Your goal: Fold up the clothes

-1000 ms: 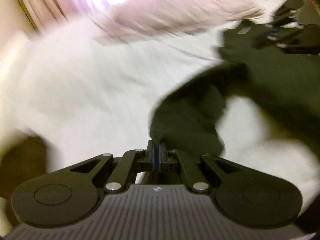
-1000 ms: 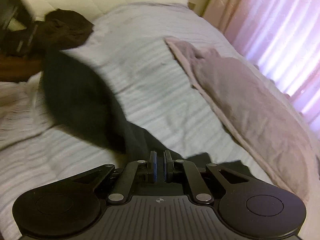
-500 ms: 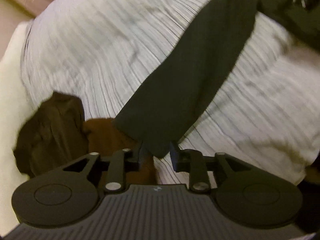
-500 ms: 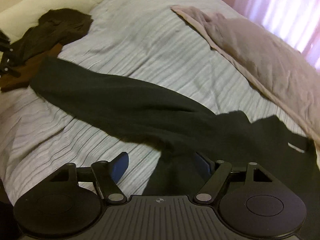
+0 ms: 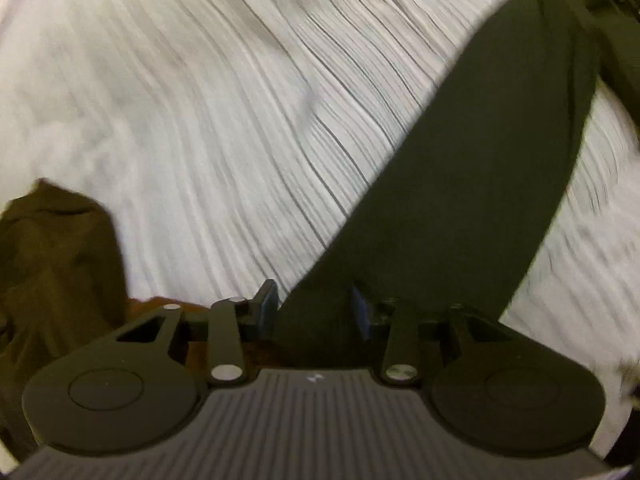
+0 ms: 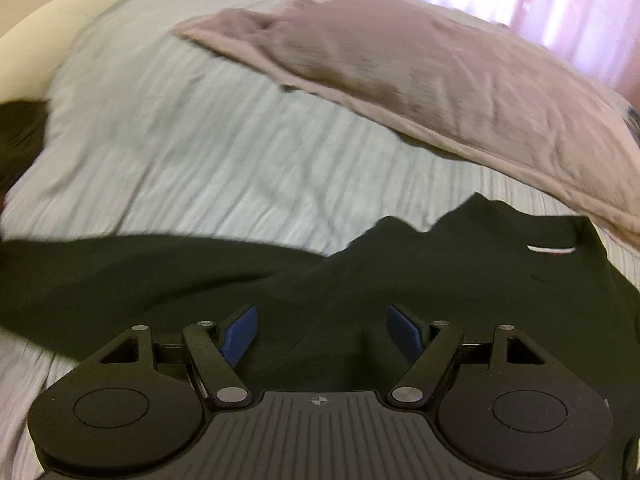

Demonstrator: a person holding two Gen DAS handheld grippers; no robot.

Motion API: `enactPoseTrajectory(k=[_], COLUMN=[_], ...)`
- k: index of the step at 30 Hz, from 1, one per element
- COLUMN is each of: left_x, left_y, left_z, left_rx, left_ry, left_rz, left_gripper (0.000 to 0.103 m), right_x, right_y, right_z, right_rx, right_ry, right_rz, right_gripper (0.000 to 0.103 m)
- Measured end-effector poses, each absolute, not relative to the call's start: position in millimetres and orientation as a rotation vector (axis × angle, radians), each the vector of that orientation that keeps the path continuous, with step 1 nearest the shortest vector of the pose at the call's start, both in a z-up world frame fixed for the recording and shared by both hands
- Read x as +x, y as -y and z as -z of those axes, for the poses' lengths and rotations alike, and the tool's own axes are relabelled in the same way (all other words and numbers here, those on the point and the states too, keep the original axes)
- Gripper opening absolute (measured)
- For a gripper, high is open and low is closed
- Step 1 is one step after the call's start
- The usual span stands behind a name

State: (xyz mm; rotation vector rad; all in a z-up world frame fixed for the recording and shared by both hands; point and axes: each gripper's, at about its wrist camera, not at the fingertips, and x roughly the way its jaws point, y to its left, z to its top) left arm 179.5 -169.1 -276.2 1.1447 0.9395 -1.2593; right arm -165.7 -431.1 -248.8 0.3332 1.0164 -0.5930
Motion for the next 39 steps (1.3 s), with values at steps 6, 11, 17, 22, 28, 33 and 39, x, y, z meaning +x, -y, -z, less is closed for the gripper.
enactPoseTrajectory(k=[6,11,17,22,28,33,39], left_x=[198.7,237.8,220.4,224.0,225.3,240.9,240.3], left_y=[158.1,149.4,140.1,130.4,135.5,144.9,173.6], left_z=[236.9,217.5,245.1,242.6,224.4,196.4,227.3], left_rx=[1.082,0.988,1.079,1.066,1.006,0.867,0.929], left_ry=[-0.823,-0.821,-0.852,-0.873,-0.845,-0.779,-0.777], left_rz=[1.286,1.183,1.203,1.197,1.171,1.110,1.091], left_gripper=[0.003,0.003,0.003,0.003,0.003,0.003,0.003], right_x=[-155.0,-157.5,-130.8,-101.6,-111.7,-125.8,-120.6], right_y=[457.0,456.7,481.2,527.6,541.0,556.8,578.4], right_z=[257.1,258.3,253.6,292.7,256.0,236.1,268.6], right_rx=[0.408,0.435,0.376,0.466,0.522,0.571,0.633], right_ry=[-1.002,-1.015,-0.976,-1.140,-0.983,-0.775,-0.795], right_rz=[0.733,0.777,0.714,0.742,0.792,0.797,0.794], right_gripper=[0.075,0.075,0.074,0.040,0.004,0.003,0.004])
